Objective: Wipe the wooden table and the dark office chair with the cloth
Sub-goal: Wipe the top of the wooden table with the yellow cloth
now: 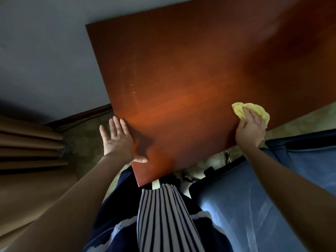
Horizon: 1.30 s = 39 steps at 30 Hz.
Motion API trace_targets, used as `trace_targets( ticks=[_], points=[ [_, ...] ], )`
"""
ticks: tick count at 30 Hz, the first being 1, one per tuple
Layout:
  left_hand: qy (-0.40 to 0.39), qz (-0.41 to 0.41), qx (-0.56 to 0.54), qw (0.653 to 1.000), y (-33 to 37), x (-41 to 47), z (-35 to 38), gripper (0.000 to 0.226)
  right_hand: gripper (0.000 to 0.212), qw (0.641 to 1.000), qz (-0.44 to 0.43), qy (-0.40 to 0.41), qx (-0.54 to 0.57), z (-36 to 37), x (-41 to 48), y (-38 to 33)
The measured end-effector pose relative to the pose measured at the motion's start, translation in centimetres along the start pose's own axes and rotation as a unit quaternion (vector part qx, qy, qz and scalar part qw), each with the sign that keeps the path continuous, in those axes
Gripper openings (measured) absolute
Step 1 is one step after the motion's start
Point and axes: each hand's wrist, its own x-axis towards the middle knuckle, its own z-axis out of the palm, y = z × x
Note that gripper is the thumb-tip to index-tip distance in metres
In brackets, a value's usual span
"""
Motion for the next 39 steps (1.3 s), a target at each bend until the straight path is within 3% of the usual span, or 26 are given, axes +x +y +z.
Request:
trace_targets(
  ticks=[2,5,10,14,18,22,24,26,30,34,36,39],
  points=[
    [-0.006,-0.001,0.003,1.000,0.0,-0.1,-0.1,0.154,0.043,0.997,0.072,0.017,0.029,1.0,-1.1,-1.8],
    [-0.014,-0.008,0.008,1.000,0.2,-0.2,-0.5,0.153,0.045,0.997,0.070,0.018,0.031,2.3,-4.1,-3.8],
    [-0.023,-0.019,0.026,0.999,0.7,-0.4,-1.1,0.153,0.042,0.997,-0.067,-0.032,0.029,4.3,-10.8,-6.6],
    [-0.017,-0.023,0.026,0.999,0.4,-0.4,-0.9,0.153,0.045,0.976,-0.205,-0.076,0.024,4.6,-14.8,-8.2],
    [-0.005,-0.021,0.020,1.000,0.1,-0.4,-0.6,0.154,0.042,0.918,-0.384,-0.102,0.006,4.4,-17.0,-7.0],
    [0.003,-0.019,0.019,1.000,0.0,-0.5,-0.5,0.153,0.048,0.815,-0.556,-0.158,-0.029,3.1,-15.1,-4.1],
    [0.004,-0.019,0.018,1.000,0.0,-0.5,-0.6,0.153,0.046,0.765,-0.606,-0.213,-0.040,2.0,-13.0,-3.0],
    [0.006,-0.020,0.014,1.000,0.0,-0.5,-0.6,0.154,0.050,0.742,-0.616,-0.259,-0.049,0.9,-10.8,-2.0],
    [0.014,-0.019,-0.004,1.000,-0.2,-0.5,-0.6,0.153,0.058,0.759,-0.577,-0.290,-0.077,-0.7,-6.9,-0.1],
    [0.029,0.000,-0.039,0.999,-0.3,-0.5,-0.2,0.147,0.052,0.789,-0.563,-0.243,-0.048,-1.4,-3.8,-0.5],
    [0.063,0.024,-0.097,0.993,-1.0,-0.1,0.0,0.131,0.047,0.800,-0.546,-0.244,-0.046,-1.1,-2.8,-1.8],
    [0.169,0.051,-0.222,0.959,-3.1,0.5,0.1,0.085,0.041,0.823,-0.496,-0.274,-0.045,0.3,-1.7,-4.8]
  ],
)
